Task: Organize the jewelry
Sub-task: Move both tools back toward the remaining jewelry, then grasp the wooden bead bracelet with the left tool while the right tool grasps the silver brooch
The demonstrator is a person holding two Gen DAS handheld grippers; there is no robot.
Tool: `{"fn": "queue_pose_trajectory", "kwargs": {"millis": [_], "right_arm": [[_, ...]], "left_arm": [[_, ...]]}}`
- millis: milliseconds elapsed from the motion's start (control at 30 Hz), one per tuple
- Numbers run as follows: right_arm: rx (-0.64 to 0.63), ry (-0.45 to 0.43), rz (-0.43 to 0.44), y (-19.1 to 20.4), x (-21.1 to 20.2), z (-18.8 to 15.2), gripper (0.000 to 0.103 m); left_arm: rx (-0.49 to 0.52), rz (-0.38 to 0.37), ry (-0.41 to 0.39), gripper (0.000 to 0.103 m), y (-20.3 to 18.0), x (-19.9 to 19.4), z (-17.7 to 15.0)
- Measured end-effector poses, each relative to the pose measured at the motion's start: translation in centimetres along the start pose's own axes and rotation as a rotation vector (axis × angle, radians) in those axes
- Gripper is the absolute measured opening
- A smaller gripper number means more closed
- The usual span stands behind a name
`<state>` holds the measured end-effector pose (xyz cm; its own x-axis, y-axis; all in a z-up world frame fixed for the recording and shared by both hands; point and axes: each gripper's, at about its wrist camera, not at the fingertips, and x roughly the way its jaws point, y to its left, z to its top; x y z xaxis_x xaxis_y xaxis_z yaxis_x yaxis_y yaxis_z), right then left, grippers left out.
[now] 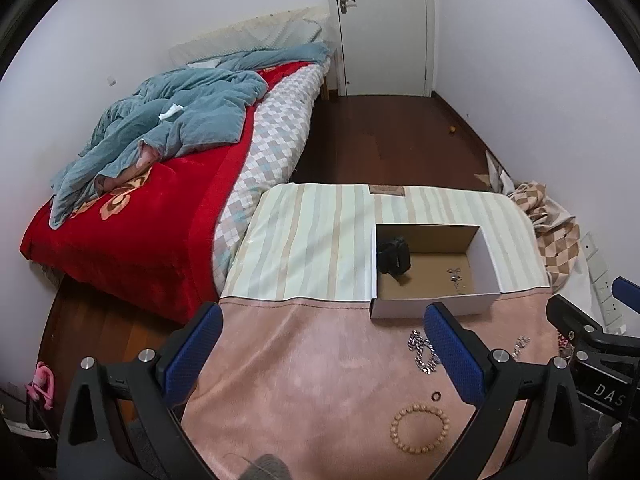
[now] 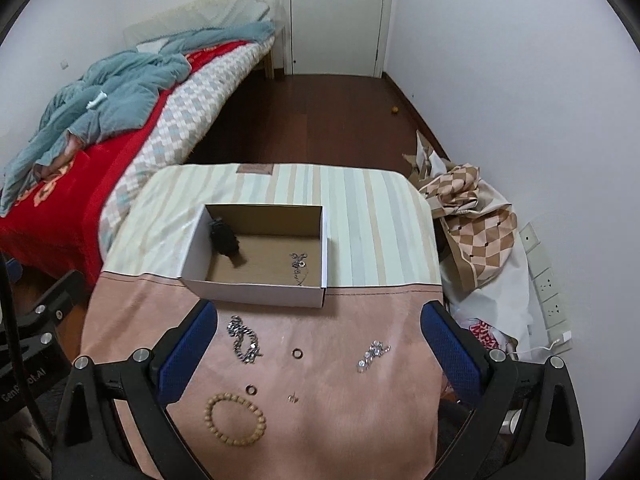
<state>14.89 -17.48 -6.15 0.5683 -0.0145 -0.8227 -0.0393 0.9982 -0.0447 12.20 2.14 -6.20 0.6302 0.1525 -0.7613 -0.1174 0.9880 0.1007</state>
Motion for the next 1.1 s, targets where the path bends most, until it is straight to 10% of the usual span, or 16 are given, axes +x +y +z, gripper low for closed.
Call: {"fn": "queue_pose_trajectory", "kwargs": {"millis": [267,833,1000,1100], "right_arm": [[0.041,-0.009,0.015,-1.0,-3.2,-3.0,0.103],[0.243,0.284,0.017,-8.0,7.1,-15.0,0.098],[0.274,0.296,0.009,-9.6,7.7,-15.6,0.098],[0.299,0.301,0.011,-10.4,8.0,-15.5,0.098]], "left_arm": [[-0.009,-0.006,0.024,0.103,0.3,-1.1,-2.9],[0.135,-0.163,0.417,0.09,-6.1,12.6,-13.6],[0.166,-0.182,0.442,0.024,-7.3,13.5,-14.4],[0.179,-0.188,0.435,0.007,-7.7,13.5,-14.2]]}}
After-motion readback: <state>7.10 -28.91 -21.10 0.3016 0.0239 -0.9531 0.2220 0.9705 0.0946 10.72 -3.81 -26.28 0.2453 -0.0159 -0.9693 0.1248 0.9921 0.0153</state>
